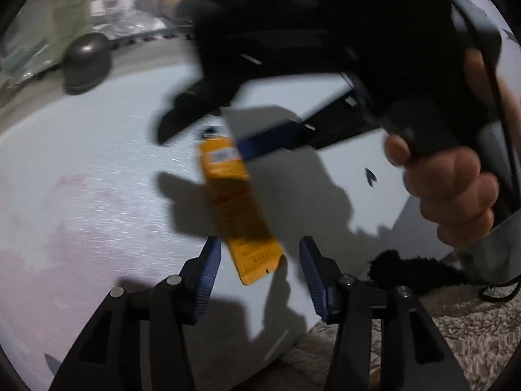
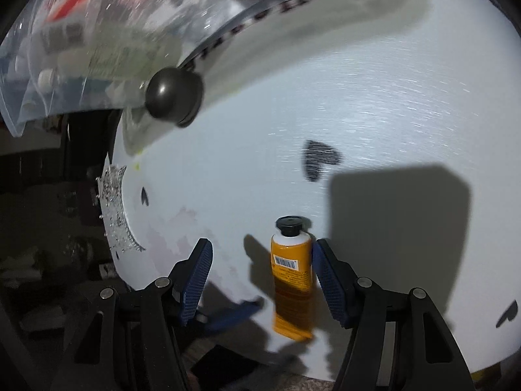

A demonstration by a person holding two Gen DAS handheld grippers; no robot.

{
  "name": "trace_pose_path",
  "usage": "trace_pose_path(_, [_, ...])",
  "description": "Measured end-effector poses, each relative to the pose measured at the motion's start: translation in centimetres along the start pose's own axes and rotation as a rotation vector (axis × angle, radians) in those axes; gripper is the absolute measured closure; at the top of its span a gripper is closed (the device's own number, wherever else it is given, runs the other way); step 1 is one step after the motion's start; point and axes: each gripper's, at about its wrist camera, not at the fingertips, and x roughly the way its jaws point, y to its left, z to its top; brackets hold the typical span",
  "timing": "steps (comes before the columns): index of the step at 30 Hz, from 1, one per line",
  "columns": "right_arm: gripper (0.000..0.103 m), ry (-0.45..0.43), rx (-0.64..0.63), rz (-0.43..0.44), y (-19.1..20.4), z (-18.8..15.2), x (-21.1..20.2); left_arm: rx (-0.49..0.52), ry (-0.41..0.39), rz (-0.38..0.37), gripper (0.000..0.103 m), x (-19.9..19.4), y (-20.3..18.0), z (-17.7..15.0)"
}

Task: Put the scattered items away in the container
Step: 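Grasp the orange tube with the right tool while the left tool releases it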

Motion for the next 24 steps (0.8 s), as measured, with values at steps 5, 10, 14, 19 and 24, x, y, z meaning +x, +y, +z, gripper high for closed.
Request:
trace_pose_path(5, [0.038, -0.014, 0.027, 0.067, 0.1, 0.5, -0.7, 0.024, -0.002, -0.055, 0.053, 0.0, -0.7, -0.2])
trace_pose_path(10, [0.038, -0.169, -0.090, -0.071, -0.7, -0.6, -4.7, -0.020, -0.049, -0.042, 0.053, -1.6, 0.9, -0.2])
trace_pose_path(14, [0.047, -0.226, -0.304, -0.236, 0.2, -3.2, -5.6, -0.110, -0.099, 0.011, 0.053, -3.5, 4.0, 0.9])
trace_pose_path(19, [0.056, -0.217, -0.546, -0.324, 1.2, -7.2, -4.0, -0.177, -0.129, 0.104, 0.053, -5.1, 7.4, 3.5])
trace_pose_path(24, [0.056, -0.172, -0.637, -0.310, 2.2, -8.5, -1.7, -0.108, -0.098, 0.133, 0.053, -4.1, 7.0, 5.7])
